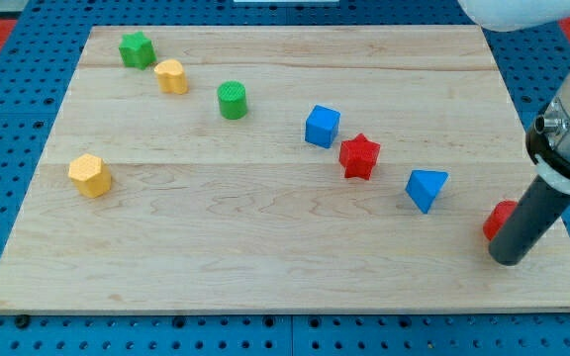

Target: Place the yellow hexagon to the top left corner of the board

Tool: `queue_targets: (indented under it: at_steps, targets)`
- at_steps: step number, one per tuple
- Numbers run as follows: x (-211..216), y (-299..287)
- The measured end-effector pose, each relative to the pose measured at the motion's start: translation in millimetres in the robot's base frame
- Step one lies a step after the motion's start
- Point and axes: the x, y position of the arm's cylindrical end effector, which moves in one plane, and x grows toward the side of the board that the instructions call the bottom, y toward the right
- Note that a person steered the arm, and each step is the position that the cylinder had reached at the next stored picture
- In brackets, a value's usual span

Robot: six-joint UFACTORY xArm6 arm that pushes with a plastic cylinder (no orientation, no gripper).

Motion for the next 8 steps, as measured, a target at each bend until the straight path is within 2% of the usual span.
queue_targets:
  at_steps: [1, 3, 4, 5, 7, 8]
  targets:
    - [21.7, -91.3]
    - [17.5, -295.6]
    - [-12.5, -321.8]
    - [-62.0, -343.8]
    - [-57.1, -439.8]
    - [-75.6, -445.2]
